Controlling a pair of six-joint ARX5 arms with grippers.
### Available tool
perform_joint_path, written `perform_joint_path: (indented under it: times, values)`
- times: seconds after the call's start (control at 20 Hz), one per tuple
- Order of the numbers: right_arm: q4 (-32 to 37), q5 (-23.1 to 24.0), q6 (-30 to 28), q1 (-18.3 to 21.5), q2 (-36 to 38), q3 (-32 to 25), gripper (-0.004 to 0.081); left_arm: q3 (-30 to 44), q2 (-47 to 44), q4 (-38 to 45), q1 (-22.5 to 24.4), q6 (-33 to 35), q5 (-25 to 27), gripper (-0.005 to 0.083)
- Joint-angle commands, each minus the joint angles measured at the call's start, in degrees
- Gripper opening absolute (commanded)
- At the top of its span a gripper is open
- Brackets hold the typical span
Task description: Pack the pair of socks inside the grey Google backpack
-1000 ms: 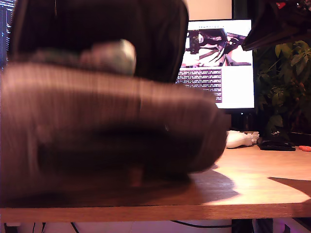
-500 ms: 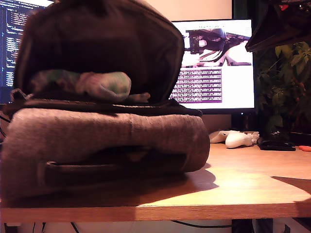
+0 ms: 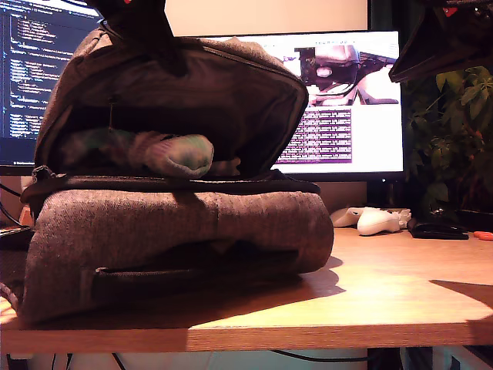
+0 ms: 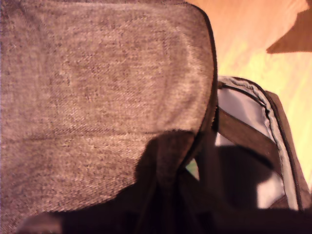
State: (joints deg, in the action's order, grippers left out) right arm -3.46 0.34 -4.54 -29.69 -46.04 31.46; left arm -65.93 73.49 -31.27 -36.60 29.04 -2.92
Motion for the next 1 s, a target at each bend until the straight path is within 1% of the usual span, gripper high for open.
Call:
perform_joint_path:
  times: [0.0, 0.1, 0.15, 0.2, 0.25, 0.35, 0.4, 0.45, 0.55, 0.8, 0.95]
  values:
    - [0.5, -0.4, 0.1, 0.1, 0.2, -0.4, -0.0013, 0.5, 0.0, -1.2, 0.5, 0.0, 0.2, 0.0127]
    - [0.6, -0.4, 0.2, 0.1, 0.2, -0.4, -0.0013, 0.5, 0.0, -3.6, 0.4, 0.1, 0.1, 0.0326]
    - [0.6, -0.4, 0.2, 0.1, 0.2, -0.4, -0.0013, 0.5, 0.0, -4.1, 0.4, 0.1, 0.1, 0.0394]
    - [0.6, -0.4, 0.2, 0.1, 0.2, -0.4, -0.0013, 0.5, 0.0, -4.6, 0.4, 0.1, 0.1, 0.0434]
    - [0.6, -0.4, 0.2, 0.1, 0.2, -0.4, -0.0013, 0.5, 0.0, -5.0, 0.4, 0.0, -0.3, 0.0450]
    - [0.7, -0.4, 0.2, 0.1, 0.2, -0.4, -0.0013, 0.5, 0.0, -5.2, 0.4, 0.0, -1.3, 0.0453]
    - [0.7, -0.4, 0.2, 0.1, 0.2, -0.4, -0.0013, 0.5, 0.0, -5.2, 0.4, -0.1, -1.4, 0.0456]
    - [0.7, -0.4, 0.2, 0.1, 0.2, -0.4, -0.0013, 0.5, 0.0, -5.2, 0.4, -0.1, -1.4, 0.0479]
    - [0.7, -0.4, 0.2, 0.1, 0.2, -0.4, -0.0013, 0.5, 0.0, -5.4, 0.4, -0.1, -1.0, 0.0479]
    - [0.7, -0.4, 0.1, 0.1, 0.2, -0.4, -0.0013, -0.7, 0.0, -10.7, -0.6, -0.1, -1.1, 0.0482]
    - [0.7, -0.4, 0.0, 0.1, 0.2, -0.4, -0.0013, -2.0, 0.0, -14.1, -2.0, -0.7, -1.6, 0.0487]
